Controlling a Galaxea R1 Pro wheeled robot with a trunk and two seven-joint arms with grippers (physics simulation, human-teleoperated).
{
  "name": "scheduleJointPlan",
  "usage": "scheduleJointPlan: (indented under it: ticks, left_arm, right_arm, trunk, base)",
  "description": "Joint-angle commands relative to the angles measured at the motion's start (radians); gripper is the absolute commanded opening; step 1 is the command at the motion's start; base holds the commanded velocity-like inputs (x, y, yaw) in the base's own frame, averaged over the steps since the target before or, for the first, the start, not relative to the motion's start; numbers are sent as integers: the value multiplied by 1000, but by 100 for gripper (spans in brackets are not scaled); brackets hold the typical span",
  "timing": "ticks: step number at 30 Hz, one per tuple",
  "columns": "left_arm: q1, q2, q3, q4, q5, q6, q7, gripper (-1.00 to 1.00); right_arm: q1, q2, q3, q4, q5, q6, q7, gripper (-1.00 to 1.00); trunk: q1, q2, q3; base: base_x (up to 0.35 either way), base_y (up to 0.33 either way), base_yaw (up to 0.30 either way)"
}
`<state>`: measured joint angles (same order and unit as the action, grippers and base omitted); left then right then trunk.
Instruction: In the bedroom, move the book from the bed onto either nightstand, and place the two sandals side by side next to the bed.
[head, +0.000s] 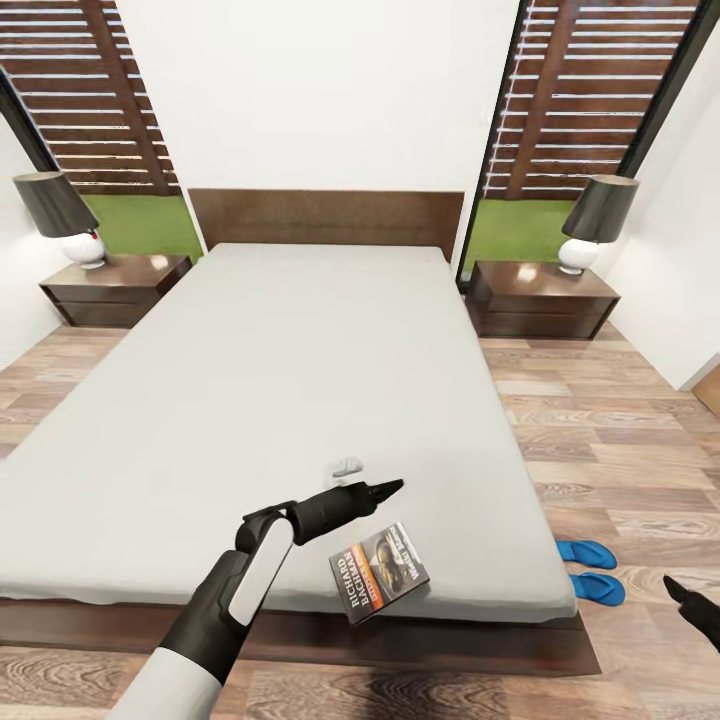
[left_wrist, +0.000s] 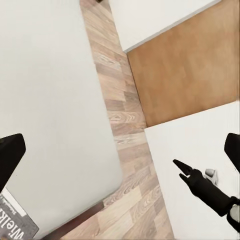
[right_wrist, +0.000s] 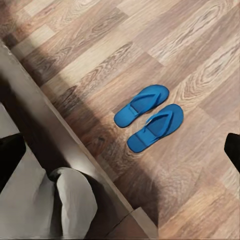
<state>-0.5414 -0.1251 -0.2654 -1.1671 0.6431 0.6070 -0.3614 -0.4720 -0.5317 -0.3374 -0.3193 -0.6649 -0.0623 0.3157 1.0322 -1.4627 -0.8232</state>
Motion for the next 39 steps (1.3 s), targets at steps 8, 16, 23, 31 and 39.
scheduleJointPlan:
  ticks: [8, 16, 23, 31, 39]
  left_arm:
    - [6, 7, 0, -12, 8, 8, -18, 100]
    - [15, 83, 0, -102, 10, 20, -20, 100]
    - [72, 188, -1, -132, 90, 27, -71, 100]
    - [107, 234, -1, -134, 119, 27, -108, 100]
    - [110, 231, -4, -130, 122, 28, -111, 100]
  right_arm:
    - [1, -3, -3, 11, -10, 2, 88, 100]
    - [4, -4, -3, 84, -11, -3, 96, 100]
    - [4, -4, -3, 158, -12, -10, 96, 100]
    - [4, -4, -3, 233, -16, -18, 95, 100]
    - [4, -4, -3, 237, -16, -22, 94, 100]
  trunk:
    - [0, 0, -1]
    - [0, 0, -1]
    - [0, 0, -1]
    - [0, 0, -1]
    - [0, 0, -1]
  base:
    - [0, 0, 0]
    - [0, 0, 0]
    - [0, 0, 0]
    - [0, 0, 0]
    - [0, 0, 0]
